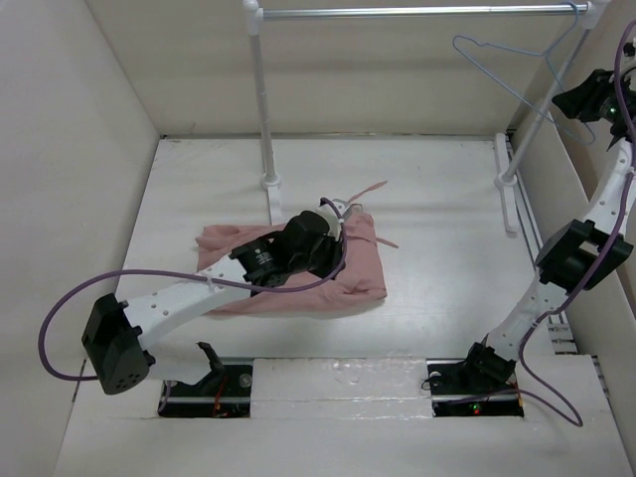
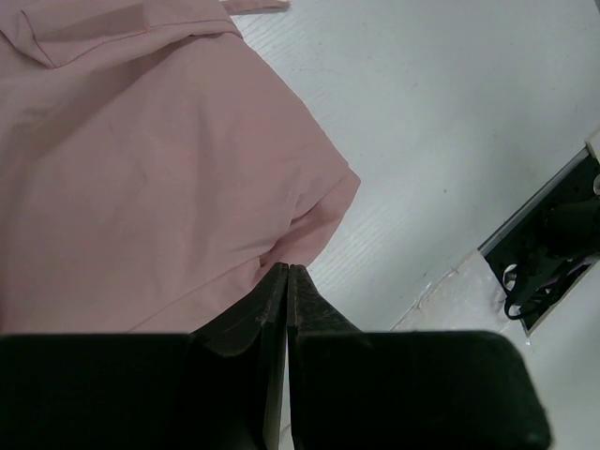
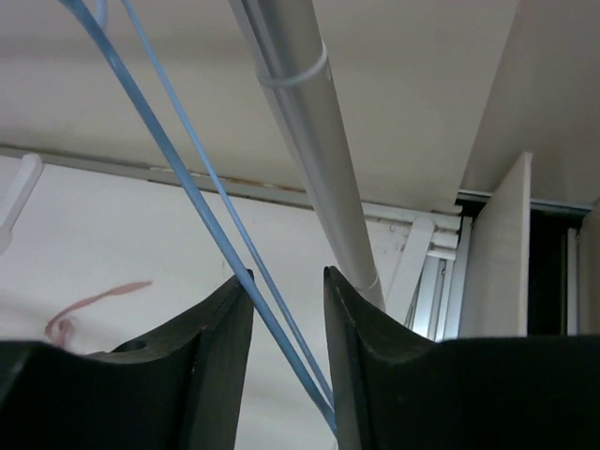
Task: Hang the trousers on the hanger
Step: Pick up the hanger from the clothesline.
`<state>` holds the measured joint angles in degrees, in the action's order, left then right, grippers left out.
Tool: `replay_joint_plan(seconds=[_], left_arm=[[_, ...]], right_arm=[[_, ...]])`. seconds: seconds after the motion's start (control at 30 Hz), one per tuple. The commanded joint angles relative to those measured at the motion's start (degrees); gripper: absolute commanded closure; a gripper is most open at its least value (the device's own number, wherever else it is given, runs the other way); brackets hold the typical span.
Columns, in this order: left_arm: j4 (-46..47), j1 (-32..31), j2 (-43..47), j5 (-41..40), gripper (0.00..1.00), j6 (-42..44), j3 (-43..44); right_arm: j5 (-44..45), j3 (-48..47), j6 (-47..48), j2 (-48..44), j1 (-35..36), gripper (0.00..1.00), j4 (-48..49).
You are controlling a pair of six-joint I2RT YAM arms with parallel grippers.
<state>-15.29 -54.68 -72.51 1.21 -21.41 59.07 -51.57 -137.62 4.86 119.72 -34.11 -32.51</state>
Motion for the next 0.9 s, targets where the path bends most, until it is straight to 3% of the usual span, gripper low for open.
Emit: replay_joint_plan(seconds=[0.0,0.27,0.47,0.5,0.6,0.67,0.87], left_arm=[[1.0,-0.1,-0.3,-0.5,1.00,1.0,2.6],[1.1,-0.1,-0.6,-0.6,1.00,1.4,3.2],[-0.1,-0.1,-1.4,-3.1,1.00,1.1,5.2],[-0.4,-0.1,-1.2,-3.7,0.98,0.7,5.6],[-1.8,-0.1,-1.2,-5.1,0.75,0.8,9.3],[-2.2,-0.1,-1.4,-4.9,0.72,1.0,11.2],[-4.4,-0.1,-2.9,-3.3,0.64,1.0,21.0]], right_arm=[[-2.6,2.4,0.4,-4.4,-0.3,0.60,3.6],[-2.1,5.2,1.2,-8.3,2.8,0.87,4.8],[4.4,10.1,1.3,-16.6,7.4,0.98,10.4],[5.3,10.7,1.2,-17.8,8.6,0.99,11.0],[11.7,14.4,2.0,-22.7,10.5,1.00,11.4],[12.9,16.0,2.7,-25.1,11.1,1.00,11.5],[19.9,33.7,5.0,-35.6,12.8,1.00,15.3]])
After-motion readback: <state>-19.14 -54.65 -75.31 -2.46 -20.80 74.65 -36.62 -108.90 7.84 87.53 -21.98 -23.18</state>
